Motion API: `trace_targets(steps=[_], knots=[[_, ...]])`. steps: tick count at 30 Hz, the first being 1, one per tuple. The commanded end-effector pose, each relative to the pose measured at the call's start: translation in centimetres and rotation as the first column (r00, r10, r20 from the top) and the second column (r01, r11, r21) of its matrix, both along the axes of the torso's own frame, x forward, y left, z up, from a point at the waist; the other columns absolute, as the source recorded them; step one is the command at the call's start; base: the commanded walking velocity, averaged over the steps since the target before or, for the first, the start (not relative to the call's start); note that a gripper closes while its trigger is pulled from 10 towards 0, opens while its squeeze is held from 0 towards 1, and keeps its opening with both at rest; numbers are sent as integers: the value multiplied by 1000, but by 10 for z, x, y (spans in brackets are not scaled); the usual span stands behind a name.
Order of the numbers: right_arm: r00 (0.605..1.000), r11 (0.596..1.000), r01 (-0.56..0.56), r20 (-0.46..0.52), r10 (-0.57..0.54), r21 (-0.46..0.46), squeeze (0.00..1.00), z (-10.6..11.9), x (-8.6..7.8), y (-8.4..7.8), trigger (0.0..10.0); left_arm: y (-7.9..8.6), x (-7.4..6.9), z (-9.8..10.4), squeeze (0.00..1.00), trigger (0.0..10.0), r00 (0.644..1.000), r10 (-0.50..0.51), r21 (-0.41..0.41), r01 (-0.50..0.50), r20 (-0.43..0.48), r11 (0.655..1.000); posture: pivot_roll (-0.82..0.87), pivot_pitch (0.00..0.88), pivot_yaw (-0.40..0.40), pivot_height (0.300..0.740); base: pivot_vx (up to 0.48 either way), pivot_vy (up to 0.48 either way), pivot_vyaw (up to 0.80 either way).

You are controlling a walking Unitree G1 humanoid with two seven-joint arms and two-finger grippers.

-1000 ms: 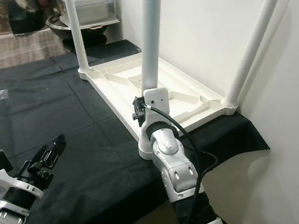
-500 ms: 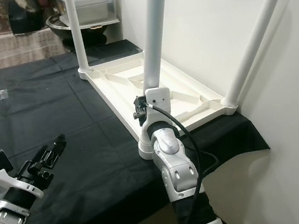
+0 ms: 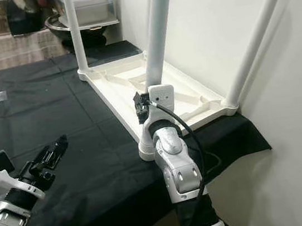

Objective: Building children table

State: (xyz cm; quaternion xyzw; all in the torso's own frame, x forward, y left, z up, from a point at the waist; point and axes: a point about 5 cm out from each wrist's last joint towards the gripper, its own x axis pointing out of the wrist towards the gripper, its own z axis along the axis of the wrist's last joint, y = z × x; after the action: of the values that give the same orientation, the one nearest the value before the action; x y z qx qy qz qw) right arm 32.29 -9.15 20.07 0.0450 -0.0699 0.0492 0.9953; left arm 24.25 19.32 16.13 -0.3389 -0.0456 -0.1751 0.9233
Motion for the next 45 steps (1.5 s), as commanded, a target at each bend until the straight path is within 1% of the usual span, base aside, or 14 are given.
trace_targets(steps=[1,14,21,27,33,42,45], knots=[[1000,1000,-1,24,1,-7,0,4,-1,-1,10000,-2,2,-4,0,10000,1000,-9,2,9,-17,1000,66,0,-97,740,0,0,0],[999,1000,-17,52,18,-17,0,11,-1,0,10000,-3,3,-5,0,10000,1000,-14,2,14,-16,1000,64,0,-97,740,0,0,0],[993,997,-64,100,67,-32,0,27,4,0,10000,-4,4,-5,0,10000,1000,-23,2,23,-15,1000,60,0,-94,740,0,0,0],[989,994,-99,106,104,-50,0,32,7,0,10000,-4,5,-6,0,10000,1000,-24,1,24,-17,1000,60,0,-94,740,0,0,0],[985,991,-113,119,121,-72,0,42,12,-6,10000,-4,4,-6,0,10000,999,-26,1,26,-19,1000,51,0,-87,740,0,0,0],[985,990,-119,117,128,-82,0,47,15,-12,10000,-4,5,-7,0,10000,999,-30,3,30,-21,1000,46,0,-82,740,0,0,0],[982,986,-141,115,151,-87,0,50,16,-14,10000,-4,6,-7,0,10000,999,-33,4,33,-21,999,43,0,-78,740,0,0,0]])
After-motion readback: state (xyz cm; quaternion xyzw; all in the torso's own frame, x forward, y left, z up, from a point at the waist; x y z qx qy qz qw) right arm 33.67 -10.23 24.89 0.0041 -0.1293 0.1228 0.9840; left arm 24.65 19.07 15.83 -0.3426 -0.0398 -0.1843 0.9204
